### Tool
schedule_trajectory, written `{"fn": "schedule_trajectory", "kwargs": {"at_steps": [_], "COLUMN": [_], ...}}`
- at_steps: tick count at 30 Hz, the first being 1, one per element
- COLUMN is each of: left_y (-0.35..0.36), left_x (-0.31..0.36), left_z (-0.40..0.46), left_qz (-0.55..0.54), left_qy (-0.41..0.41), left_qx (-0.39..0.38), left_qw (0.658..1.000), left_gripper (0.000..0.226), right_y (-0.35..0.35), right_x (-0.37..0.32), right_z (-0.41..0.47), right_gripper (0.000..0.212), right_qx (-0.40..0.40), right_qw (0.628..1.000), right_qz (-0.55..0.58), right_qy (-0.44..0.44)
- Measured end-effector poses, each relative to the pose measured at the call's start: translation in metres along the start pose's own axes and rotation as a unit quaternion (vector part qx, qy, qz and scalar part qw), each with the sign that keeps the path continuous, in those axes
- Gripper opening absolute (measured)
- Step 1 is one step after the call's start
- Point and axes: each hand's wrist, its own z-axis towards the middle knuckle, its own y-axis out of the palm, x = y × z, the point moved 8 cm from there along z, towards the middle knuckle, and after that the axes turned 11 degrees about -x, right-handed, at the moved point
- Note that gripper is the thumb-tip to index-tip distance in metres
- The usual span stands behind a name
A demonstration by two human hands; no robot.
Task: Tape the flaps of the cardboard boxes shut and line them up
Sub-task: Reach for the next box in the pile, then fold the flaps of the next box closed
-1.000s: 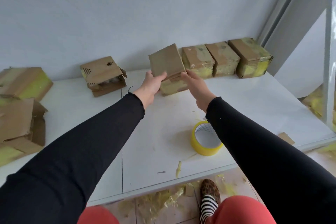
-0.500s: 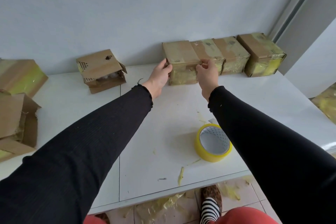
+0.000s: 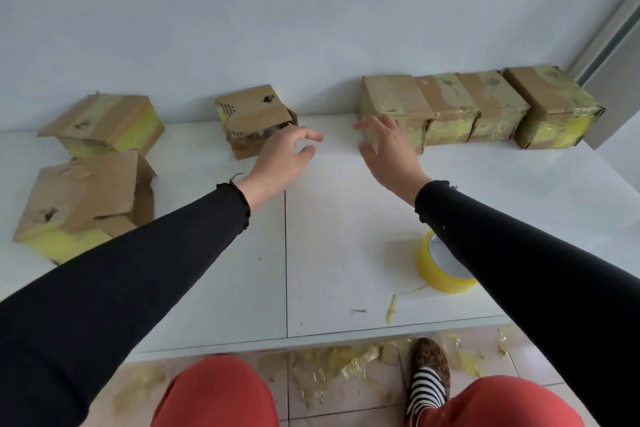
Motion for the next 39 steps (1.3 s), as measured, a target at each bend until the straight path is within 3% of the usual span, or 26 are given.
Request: {"fn": "schedule_trajectory", "kwargs": {"at_steps": [4, 10, 15, 21, 28, 31, 34, 36, 39], "left_y": [-0.054, -0.121, -0.128, -0.117, -0.075, -0.041, -0.001, 0.02, 0.043], "left_x": [-0.029, -0.111, -0.159, -0.162, -0.136, -0.115, -0.087, -0.074, -0.057], "left_z": [-0.026, -0.021, 0.015, 0.052, -0.013, -0.059, -0.101, -0.121, -0.137], "left_qz": [0.01, -0.056, -0.177, -0.23, -0.213, -0.245, -0.296, -0.316, -0.352], "left_qy": [-0.006, -0.133, -0.217, -0.188, -0.18, -0.177, -0.184, -0.207, -0.234], "left_qx": [0.086, 0.184, 0.133, 0.048, 0.021, -0.002, -0.028, -0.02, -0.002], "left_qw": [0.996, 0.972, 0.951, 0.954, 0.96, 0.953, 0.937, 0.926, 0.906], "left_gripper": [0.025, 0.036, 0.061, 0.073, 0.058, 0.053, 0.027, 0.023, 0.038], "right_y": [0.026, 0.068, 0.108, 0.127, 0.096, 0.087, 0.083, 0.086, 0.083], "right_x": [-0.029, -0.05, -0.057, -0.058, -0.04, -0.025, -0.015, -0.015, -0.014], "right_z": [0.024, 0.081, 0.123, 0.131, 0.057, 0.012, -0.042, -0.072, -0.105], "right_gripper": [0.037, 0.049, 0.065, 0.054, 0.034, 0.024, 0.044, 0.058, 0.061], "right_qx": [-0.037, -0.083, -0.14, -0.151, -0.07, -0.017, 0.034, 0.024, 0.035], "right_qw": [0.997, 0.968, 0.925, 0.911, 0.893, 0.862, 0.805, 0.806, 0.82], "right_qz": [0.063, 0.227, 0.328, 0.349, 0.415, 0.479, 0.567, 0.565, 0.545], "right_qy": [-0.004, 0.066, 0.129, 0.161, 0.159, 0.167, 0.173, 0.175, 0.171]}}
